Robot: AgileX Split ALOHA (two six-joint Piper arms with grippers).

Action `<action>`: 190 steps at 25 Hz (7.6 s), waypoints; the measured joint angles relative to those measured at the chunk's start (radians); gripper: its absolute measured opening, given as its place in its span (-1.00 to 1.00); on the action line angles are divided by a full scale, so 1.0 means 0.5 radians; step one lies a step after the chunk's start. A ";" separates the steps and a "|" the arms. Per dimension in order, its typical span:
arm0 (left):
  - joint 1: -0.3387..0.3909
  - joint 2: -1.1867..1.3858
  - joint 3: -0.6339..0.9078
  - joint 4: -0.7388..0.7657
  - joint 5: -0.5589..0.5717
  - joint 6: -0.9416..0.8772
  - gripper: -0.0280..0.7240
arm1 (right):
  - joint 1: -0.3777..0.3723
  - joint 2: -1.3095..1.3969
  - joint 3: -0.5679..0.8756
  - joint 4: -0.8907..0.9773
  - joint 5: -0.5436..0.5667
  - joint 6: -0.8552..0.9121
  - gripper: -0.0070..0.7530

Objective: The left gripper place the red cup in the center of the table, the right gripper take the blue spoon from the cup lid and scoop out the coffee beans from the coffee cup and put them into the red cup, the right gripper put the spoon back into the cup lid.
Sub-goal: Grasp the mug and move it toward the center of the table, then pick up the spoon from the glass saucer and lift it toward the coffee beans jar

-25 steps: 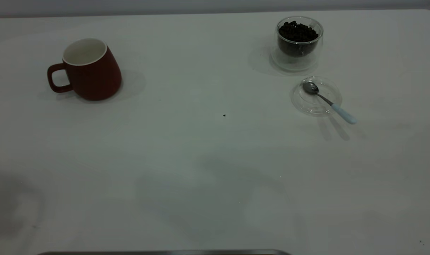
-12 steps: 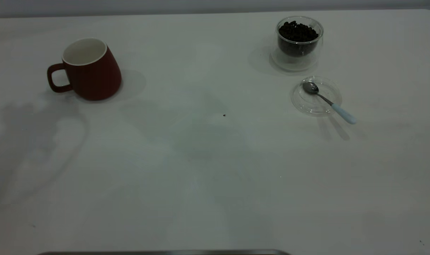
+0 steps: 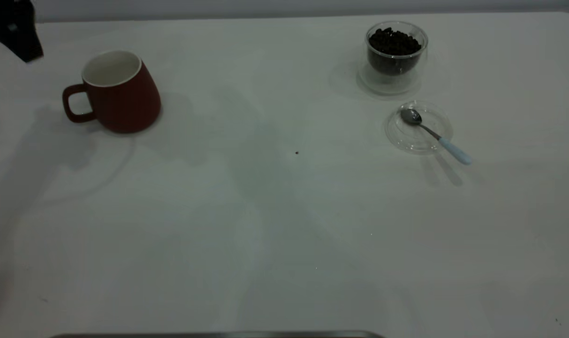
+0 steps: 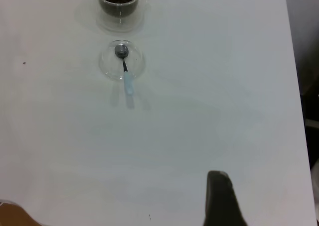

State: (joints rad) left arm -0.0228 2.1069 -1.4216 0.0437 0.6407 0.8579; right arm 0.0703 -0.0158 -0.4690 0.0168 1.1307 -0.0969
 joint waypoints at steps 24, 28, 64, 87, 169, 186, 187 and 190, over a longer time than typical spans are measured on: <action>-0.248 0.651 -0.543 0.020 0.007 0.146 0.64 | 0.000 0.000 0.000 0.000 0.000 0.000 0.32; -0.385 0.699 -0.610 0.020 0.003 0.163 0.64 | 0.000 0.000 0.000 0.000 0.000 0.000 0.32; -0.827 -0.860 -0.643 0.044 1.046 -0.936 0.64 | 0.000 0.000 0.000 0.000 0.000 0.000 0.32; -0.829 -3.061 0.966 -0.191 1.048 -1.421 0.64 | 0.000 0.000 0.000 -0.002 0.000 0.001 0.32; -0.001 -4.246 1.869 -0.056 1.002 -1.804 0.64 | 0.000 2.863 -0.283 3.003 -1.332 -1.466 0.32; -0.001 -4.246 1.869 -0.056 1.002 -1.804 0.64 | -0.383 3.596 -0.218 3.452 -1.002 -1.894 0.28; -0.001 -4.246 1.869 -0.056 1.002 -1.804 0.64 | -0.442 3.630 -0.218 3.434 -0.960 -1.875 0.28; -0.001 -4.246 1.869 -0.056 1.002 -1.804 0.64 | -0.570 3.770 -0.218 3.419 -0.853 -1.858 0.28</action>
State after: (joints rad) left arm -0.0232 -0.0159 -0.4872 0.0156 1.1419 -0.0440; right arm -0.2146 1.8694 -0.5779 1.7265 0.7042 -1.0259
